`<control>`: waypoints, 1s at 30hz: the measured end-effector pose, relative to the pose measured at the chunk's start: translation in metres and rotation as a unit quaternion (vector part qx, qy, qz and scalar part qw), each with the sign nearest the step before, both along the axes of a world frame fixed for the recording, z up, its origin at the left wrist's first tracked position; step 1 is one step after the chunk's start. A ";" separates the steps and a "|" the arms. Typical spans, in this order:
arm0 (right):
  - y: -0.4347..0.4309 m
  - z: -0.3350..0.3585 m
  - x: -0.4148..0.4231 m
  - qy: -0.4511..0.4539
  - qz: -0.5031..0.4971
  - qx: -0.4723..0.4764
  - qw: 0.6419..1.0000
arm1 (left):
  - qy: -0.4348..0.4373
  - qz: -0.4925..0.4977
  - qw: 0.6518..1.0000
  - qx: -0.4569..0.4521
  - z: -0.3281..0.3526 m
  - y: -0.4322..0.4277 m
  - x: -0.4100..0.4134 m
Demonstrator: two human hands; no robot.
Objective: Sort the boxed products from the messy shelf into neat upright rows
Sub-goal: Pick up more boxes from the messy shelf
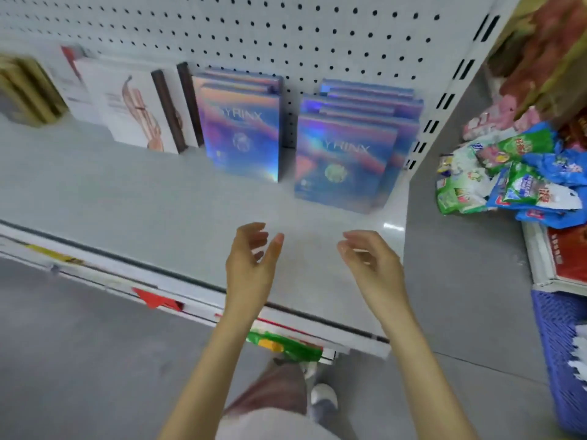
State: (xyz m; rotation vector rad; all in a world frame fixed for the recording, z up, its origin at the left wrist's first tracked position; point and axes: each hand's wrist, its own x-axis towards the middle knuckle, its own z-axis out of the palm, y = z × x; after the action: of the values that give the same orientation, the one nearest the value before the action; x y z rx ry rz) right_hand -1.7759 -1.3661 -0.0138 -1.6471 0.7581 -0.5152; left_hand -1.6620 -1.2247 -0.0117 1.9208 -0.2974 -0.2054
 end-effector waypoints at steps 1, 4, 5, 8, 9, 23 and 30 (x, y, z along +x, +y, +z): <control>0.009 0.001 -0.002 -0.003 0.019 -0.007 1.000 | -0.014 -0.010 1.000 0.019 -0.001 0.015 -0.009; 0.044 0.002 -0.001 -0.018 0.082 -0.006 0.996 | -0.054 -0.022 0.997 0.055 0.001 0.066 -0.028; 0.059 0.001 0.001 -0.015 0.108 -0.008 0.994 | -0.053 -0.010 0.997 0.050 0.003 0.083 -0.031; 0.102 -0.002 0.012 0.010 0.190 -0.034 0.981 | -0.036 0.046 0.998 0.022 0.007 0.132 -0.030; 0.117 -0.002 0.019 0.018 0.217 -0.040 0.975 | -0.033 0.064 0.997 0.015 0.007 0.148 -0.027; 0.409 -0.016 0.228 0.024 0.369 -0.069 0.926 | -0.040 0.224 0.973 0.030 0.005 0.473 0.102; 0.536 0.010 0.331 0.006 0.444 -0.101 0.890 | -0.050 0.298 0.952 0.048 0.026 0.611 0.185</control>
State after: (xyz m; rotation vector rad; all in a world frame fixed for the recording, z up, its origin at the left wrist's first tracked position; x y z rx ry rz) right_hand -1.4448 -0.8301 -0.0037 -1.9769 -0.1006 0.0847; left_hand -1.4772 -0.6138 0.0146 2.0308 0.2374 0.2849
